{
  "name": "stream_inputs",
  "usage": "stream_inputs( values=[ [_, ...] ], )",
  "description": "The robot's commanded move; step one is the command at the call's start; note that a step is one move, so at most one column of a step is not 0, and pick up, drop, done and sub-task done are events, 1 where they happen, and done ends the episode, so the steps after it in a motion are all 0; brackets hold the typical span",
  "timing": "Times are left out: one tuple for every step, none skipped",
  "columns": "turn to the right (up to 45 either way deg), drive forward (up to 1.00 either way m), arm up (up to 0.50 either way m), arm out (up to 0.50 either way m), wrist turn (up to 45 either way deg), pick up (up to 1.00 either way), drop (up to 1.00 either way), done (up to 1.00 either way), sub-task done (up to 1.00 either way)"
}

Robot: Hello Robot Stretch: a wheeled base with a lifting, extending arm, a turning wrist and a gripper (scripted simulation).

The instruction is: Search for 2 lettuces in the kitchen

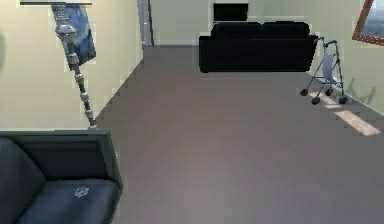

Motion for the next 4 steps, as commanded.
stream_inputs(
  values=[
    [0.0, 1.0, 0.0, 0.0, 0.0, 0.0, 0.0, 0.0, 0.0],
    [0.0, 0.95, 0.0, 0.0, 0.0, 0.0, 0.0, 0.0, 0.0],
    [-9.0, 0.0, 0.0, 0.0, 0.0, 0.0, 0.0, 0.0, 0.0],
    [0.0, 1.0, 0.0, 0.0, 0.0, 0.0, 0.0, 0.0, 0.0]
  ],
)
